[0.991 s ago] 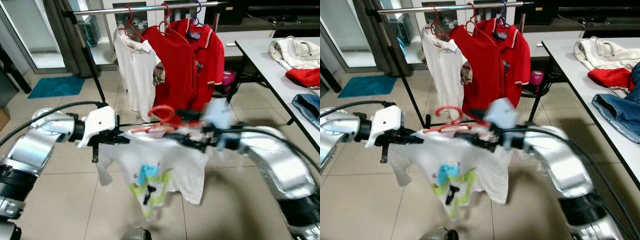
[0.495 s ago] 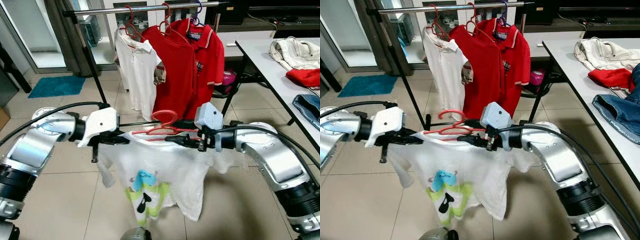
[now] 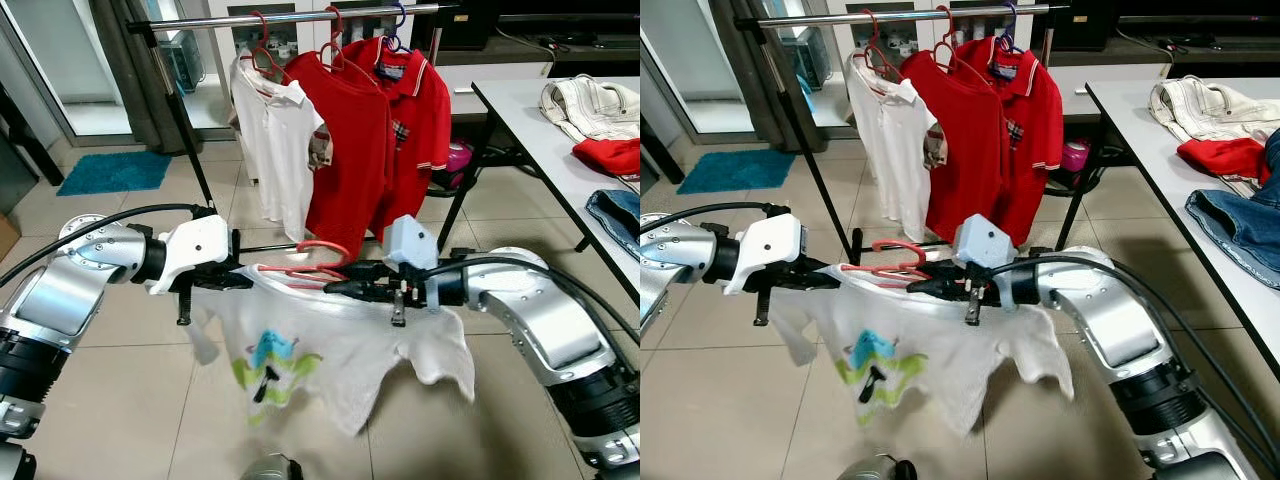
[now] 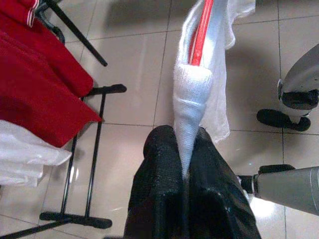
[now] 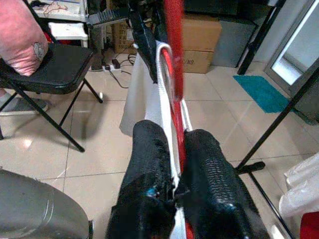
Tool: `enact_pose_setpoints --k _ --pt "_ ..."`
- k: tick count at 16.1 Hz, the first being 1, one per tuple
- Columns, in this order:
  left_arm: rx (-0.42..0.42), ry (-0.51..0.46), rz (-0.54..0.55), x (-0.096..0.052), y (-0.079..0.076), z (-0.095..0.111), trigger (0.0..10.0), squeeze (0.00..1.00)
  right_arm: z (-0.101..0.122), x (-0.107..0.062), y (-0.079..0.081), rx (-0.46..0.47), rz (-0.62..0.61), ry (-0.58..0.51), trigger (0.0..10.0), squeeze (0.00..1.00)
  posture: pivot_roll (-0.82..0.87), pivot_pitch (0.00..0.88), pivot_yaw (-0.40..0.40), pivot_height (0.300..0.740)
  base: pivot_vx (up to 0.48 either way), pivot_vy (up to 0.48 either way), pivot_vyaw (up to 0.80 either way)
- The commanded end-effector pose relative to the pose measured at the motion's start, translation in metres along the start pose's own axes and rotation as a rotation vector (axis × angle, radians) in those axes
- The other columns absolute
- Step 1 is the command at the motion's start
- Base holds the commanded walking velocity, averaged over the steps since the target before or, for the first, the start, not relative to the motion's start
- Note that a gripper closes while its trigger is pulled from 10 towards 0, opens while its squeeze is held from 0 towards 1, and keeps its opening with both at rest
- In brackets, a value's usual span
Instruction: Hang hanger
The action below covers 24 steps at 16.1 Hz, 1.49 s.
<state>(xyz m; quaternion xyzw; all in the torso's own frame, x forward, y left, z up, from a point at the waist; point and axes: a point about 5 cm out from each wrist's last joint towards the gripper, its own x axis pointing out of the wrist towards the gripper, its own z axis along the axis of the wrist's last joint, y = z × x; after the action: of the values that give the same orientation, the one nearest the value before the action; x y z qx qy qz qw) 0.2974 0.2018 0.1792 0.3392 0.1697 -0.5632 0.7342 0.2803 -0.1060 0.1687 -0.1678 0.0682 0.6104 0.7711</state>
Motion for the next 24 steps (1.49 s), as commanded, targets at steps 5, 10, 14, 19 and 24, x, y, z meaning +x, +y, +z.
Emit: enact_pose_setpoints --k 5,10,14,19,24 --pt "0.039 -0.052 0.011 -0.004 0.007 0.016 0.0 0.0 -0.001 0.001 -0.001 -0.005 -0.004 0.025 0.0 0.0 -0.02 0.0 0.074 0.74 0.0 0.0 0.0" --pt "-0.045 -0.183 0.037 -0.012 0.01 0.02 10.0 0.0 -0.004 -0.003 0.0 0.003 0.0 0.033 0.0 0.0 -0.02 0.0 0.077 0.74 0.0 0.0 0.0" --pt "-0.055 -0.25 0.011 -0.019 0.006 0.02 10.0 1.0 -0.01 -0.01 0.001 0.012 -0.006 0.056 0.0 0.0 -0.02 0.0 0.075 0.74 0.0 0.0 0.0" --pt "-0.072 -0.273 0.066 -0.028 0.003 0.018 10.0 1.0 -0.024 -0.018 0.0 0.065 -0.083 0.114 0.0 0.0 -0.01 0.0 0.07 0.74 0.0 0.0 0.0" --pt "-0.255 -0.384 0.345 -0.02 0.0 0.008 10.0 1.0 -0.045 -0.02 0.002 0.174 -0.28 0.107 0.0 0.0 -0.01 0.0 0.063 0.74 0.0 0.0 0.0"
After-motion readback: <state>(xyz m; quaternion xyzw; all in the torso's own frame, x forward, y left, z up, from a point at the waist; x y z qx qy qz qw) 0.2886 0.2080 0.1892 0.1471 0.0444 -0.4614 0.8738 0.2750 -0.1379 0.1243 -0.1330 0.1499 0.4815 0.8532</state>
